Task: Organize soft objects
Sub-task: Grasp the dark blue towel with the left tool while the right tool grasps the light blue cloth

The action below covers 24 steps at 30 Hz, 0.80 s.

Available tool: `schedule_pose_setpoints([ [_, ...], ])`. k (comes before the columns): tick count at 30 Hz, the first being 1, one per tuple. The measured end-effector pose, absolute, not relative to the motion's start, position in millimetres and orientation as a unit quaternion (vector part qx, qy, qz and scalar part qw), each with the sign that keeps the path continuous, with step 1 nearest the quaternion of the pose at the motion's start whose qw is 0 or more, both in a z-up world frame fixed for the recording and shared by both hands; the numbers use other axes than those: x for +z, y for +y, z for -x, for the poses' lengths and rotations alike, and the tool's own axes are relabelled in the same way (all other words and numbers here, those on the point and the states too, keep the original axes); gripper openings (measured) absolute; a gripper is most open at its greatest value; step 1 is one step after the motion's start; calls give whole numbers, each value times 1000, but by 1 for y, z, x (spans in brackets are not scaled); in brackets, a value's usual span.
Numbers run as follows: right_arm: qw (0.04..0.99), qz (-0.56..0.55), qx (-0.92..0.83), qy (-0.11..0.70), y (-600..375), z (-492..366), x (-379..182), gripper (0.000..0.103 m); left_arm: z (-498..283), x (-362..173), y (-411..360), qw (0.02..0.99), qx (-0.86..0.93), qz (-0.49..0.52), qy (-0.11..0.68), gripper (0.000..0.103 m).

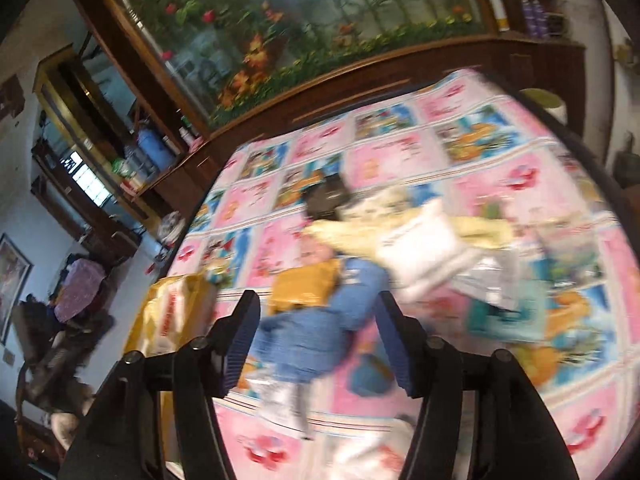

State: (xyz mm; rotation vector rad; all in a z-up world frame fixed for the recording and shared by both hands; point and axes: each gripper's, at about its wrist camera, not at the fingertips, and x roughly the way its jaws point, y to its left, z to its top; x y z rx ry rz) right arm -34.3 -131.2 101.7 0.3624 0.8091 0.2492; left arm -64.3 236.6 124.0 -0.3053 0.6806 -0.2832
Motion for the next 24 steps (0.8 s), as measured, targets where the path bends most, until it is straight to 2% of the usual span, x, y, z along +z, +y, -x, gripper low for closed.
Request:
schedule_pose_setpoints([
  [10,866,-215,100,441,-196,54,49,61,40,89,98,891,-210,59,399,75],
  [16,836,-233,134,479,-176,32,26,61,25,93,85,892,-202,67,399,75],
  [21,837,-202,133,491,-141,10,15,61,19,96,72,900,-191,14,392,75],
  [23,847,-167,124,489,-132,8,16,55,16,94,60,901,-193,-21,387,75],
  [24,850,-158,122,487,-131,8,17,33,14,91,53,901,-195,-41,386,75],
])
